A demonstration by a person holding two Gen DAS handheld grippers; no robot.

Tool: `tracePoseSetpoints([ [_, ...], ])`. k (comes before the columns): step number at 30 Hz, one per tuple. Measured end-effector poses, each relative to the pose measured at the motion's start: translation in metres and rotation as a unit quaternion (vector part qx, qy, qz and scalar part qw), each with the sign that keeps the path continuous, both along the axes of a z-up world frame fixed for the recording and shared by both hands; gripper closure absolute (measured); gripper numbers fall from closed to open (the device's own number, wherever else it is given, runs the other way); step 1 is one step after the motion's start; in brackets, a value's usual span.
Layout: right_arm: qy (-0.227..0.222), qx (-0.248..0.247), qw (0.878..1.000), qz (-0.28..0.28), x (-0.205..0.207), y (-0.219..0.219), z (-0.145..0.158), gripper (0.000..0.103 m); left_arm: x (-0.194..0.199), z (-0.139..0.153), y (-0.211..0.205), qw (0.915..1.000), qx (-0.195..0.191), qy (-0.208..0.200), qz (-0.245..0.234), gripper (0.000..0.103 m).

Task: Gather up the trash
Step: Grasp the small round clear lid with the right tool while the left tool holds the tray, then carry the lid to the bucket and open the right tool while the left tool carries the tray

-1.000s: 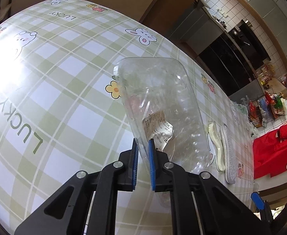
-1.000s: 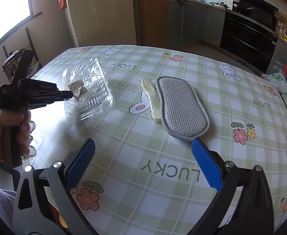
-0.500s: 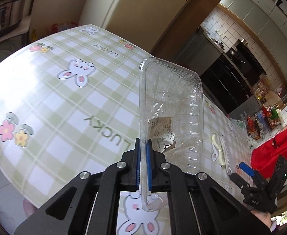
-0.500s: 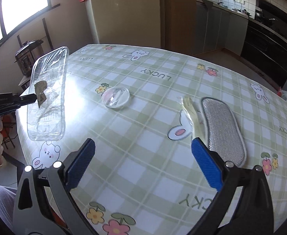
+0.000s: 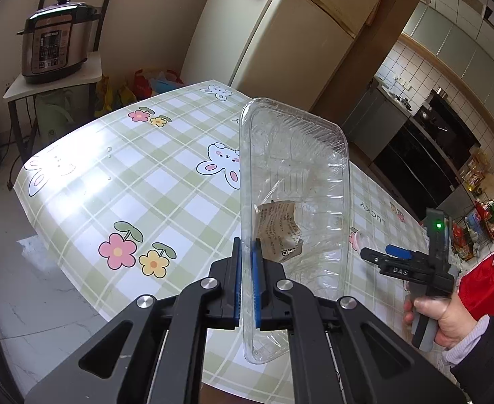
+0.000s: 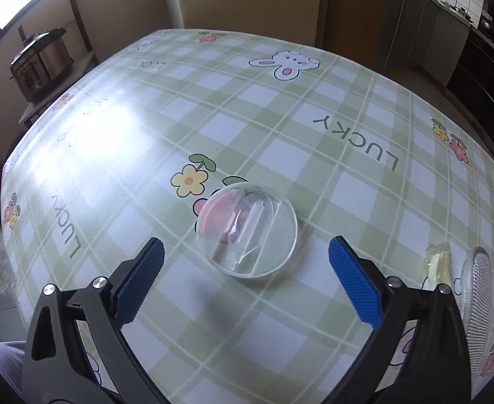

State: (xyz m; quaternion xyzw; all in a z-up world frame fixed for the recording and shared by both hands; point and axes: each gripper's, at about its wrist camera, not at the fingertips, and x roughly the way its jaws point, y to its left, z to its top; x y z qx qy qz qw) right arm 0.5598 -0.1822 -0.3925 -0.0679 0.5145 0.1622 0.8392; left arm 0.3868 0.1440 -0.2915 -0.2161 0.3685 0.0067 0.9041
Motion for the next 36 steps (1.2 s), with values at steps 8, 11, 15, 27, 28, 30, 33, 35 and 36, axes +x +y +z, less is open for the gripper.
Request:
tracePoseSetpoints([
  [8,0.022,0.007,0.999,-0.027,0.016,0.003,-0.003,0.036,-0.013,0.0,-0.002,0.9999,-0.011,-0.009,-0.002,0.097],
  [11,0.013,0.002,1.0,-0.018,0.004,0.005,0.003,0.036,-0.019,-0.001,-0.004,0.9999,-0.013,-0.01,-0.004,0.097],
  [15,-0.015,-0.01,1.0,-0.001,-0.022,0.005,0.017,0.036,-0.027,0.001,-0.009,0.9998,-0.016,-0.011,-0.01,0.097],
  [27,-0.1,0.06,0.993,0.014,-0.135,-0.028,0.112,0.036,-0.074,0.032,-0.043,0.999,-0.005,-0.023,-0.039,0.097],
  [28,-0.109,0.066,0.992,0.012,-0.149,-0.032,0.122,0.036,-0.079,0.036,-0.047,0.9988,-0.003,-0.024,-0.042,0.097],
  [30,-0.118,0.089,0.989,0.011,-0.174,-0.04,0.138,0.036,-0.09,0.044,-0.054,0.9985,-0.001,-0.026,-0.048,0.097],
  [33,-0.133,0.112,0.985,0.008,-0.214,-0.049,0.158,0.036,-0.107,0.055,-0.064,0.9979,-0.002,-0.026,-0.06,0.097],
  [35,-0.145,0.12,0.982,0.005,-0.24,-0.054,0.17,0.036,-0.12,0.062,-0.072,0.9971,0.005,-0.028,-0.07,0.097],
  [36,-0.151,0.124,0.981,0.004,-0.253,-0.057,0.176,0.036,-0.127,0.066,-0.076,0.9967,0.008,-0.03,-0.074,0.097],
])
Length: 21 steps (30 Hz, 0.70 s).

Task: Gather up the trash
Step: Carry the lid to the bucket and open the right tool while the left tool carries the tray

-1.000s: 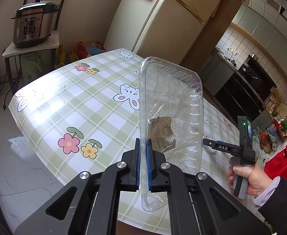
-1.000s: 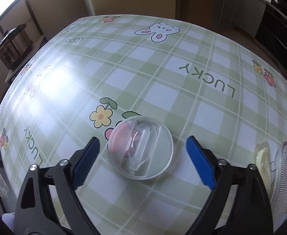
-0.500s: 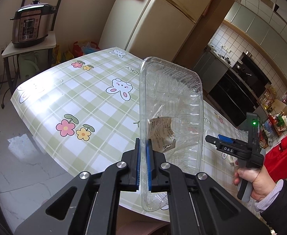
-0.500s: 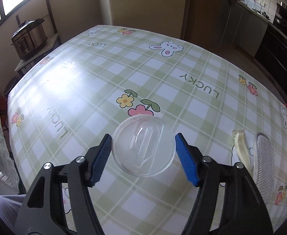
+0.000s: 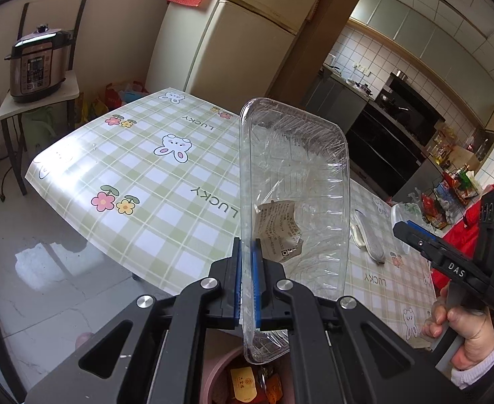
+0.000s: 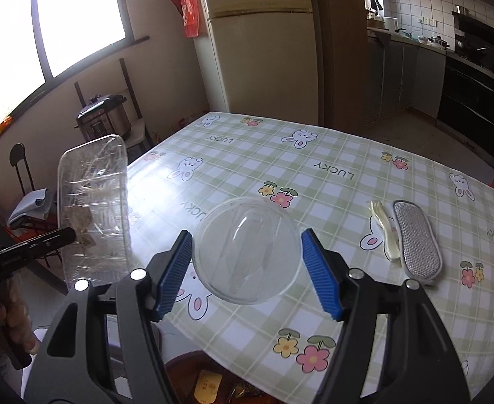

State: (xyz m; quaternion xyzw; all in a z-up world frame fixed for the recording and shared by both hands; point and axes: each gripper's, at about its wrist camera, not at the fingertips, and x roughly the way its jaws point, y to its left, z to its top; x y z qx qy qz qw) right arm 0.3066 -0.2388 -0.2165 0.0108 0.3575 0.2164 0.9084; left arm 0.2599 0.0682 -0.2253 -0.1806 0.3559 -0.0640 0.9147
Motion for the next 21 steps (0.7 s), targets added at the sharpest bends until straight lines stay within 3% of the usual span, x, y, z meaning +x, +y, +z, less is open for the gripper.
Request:
tracePoseSetpoints([
  [11,-0.043,-0.003,0.999,0.007,-0.124,-0.008,0.033,0.036,-0.074,0.03,-0.016,0.9995,0.006,-0.028,-0.014,0.097],
  [21,-0.031,-0.001,1.0,0.002,-0.172,-0.009,0.023,0.036,-0.116,0.031,-0.016,0.9993,0.008,-0.032,-0.014,0.097],
])
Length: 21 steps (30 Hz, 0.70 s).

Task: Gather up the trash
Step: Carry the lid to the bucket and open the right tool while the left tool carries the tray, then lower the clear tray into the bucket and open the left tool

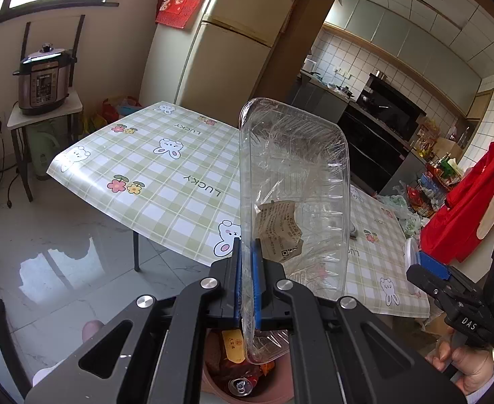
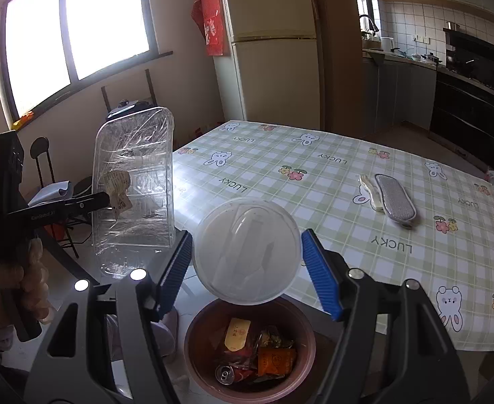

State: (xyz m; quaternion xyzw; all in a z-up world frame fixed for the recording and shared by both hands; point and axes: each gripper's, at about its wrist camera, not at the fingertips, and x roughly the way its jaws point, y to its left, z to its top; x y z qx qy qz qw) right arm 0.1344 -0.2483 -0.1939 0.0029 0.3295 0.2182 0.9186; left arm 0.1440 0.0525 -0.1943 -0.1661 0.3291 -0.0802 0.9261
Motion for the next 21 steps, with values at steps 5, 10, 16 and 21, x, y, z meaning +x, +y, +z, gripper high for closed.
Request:
tracePoseSetpoints([
  [5,0.01,0.003,1.0,0.002,-0.001,0.001,-0.003,0.035,-0.006,0.003,-0.001,1.0,0.003,-0.005,-0.002,0.097],
  [10,0.009,0.007,1.0,-0.002,-0.001,0.003,-0.002,0.024,-0.005,0.004,0.003,0.9999,-0.006,-0.008,-0.006,0.097],
  [16,-0.007,0.014,1.0,-0.017,-0.003,0.001,0.009,0.011,-0.008,0.002,0.0,0.9999,-0.003,-0.006,-0.015,0.097],
  [21,-0.027,0.02,0.999,-0.04,-0.006,-0.009,0.025,0.006,-0.011,-0.002,-0.013,0.9994,0.006,-0.002,-0.034,0.097],
])
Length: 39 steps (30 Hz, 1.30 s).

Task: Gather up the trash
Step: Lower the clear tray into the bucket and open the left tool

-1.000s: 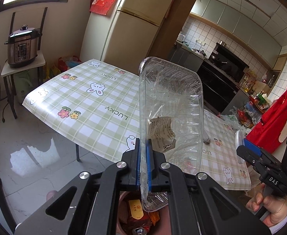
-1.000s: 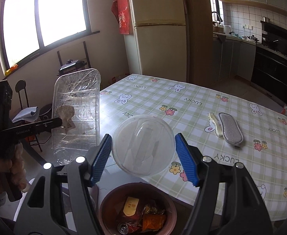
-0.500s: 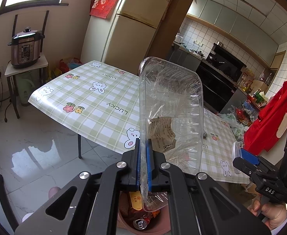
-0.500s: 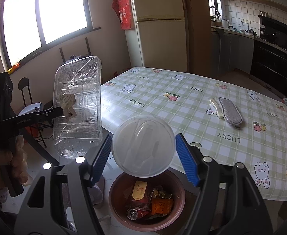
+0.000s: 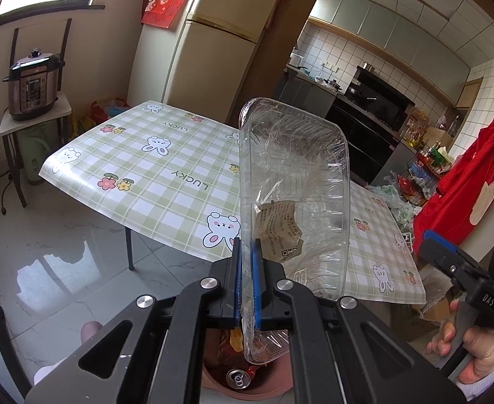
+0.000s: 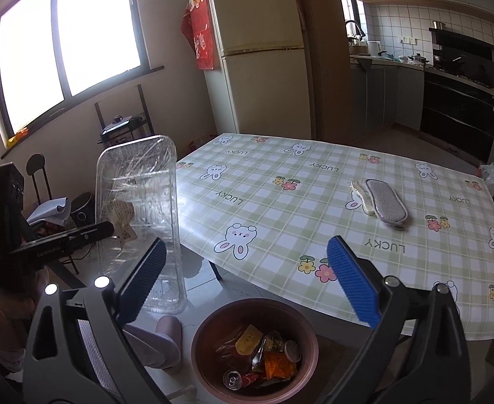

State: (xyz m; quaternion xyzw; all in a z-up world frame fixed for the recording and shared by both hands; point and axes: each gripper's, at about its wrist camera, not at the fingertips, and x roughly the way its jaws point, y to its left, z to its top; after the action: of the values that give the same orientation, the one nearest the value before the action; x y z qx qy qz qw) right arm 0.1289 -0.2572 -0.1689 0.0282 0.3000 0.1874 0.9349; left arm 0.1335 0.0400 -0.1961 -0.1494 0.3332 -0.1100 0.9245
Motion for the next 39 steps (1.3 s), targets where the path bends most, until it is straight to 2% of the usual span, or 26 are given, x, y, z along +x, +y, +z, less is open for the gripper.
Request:
tracePoseSetpoints([
  [12,-0.032,-0.006,0.999,-0.032,-0.006,-0.026,0.022,0.006,-0.001,-0.015,-0.035,0.9983,0.0,0.031,-0.049,0.097],
  [19,-0.033,0.001,0.998,-0.047,-0.005,-0.039,0.026,0.006,-0.001,-0.019,-0.057,0.9965,0.0,0.031,-0.078,0.097],
  [21,-0.032,0.0,0.998,-0.049,-0.005,-0.04,0.025,0.006,0.001,-0.023,-0.063,0.9954,0.002,0.031,-0.091,0.088],
  [23,-0.03,0.001,0.998,-0.049,-0.004,-0.039,0.025,0.006,0.004,-0.026,-0.062,0.9954,-0.001,0.038,-0.088,0.037],
  [25,-0.029,0.0,0.998,-0.05,-0.004,-0.039,0.024,0.006,0.004,-0.027,-0.056,0.9962,-0.013,0.036,-0.078,0.032],
  [32,-0.022,-0.002,0.998,-0.05,-0.002,-0.039,0.021,0.006,0.005,-0.017,-0.029,0.9995,0.003,0.022,-0.022,0.013],
  [39,-0.015,-0.008,0.999,-0.052,0.001,-0.039,0.014,0.006,0.006,-0.01,-0.013,0.9986,0.043,0.009,0.028,0.007],
])
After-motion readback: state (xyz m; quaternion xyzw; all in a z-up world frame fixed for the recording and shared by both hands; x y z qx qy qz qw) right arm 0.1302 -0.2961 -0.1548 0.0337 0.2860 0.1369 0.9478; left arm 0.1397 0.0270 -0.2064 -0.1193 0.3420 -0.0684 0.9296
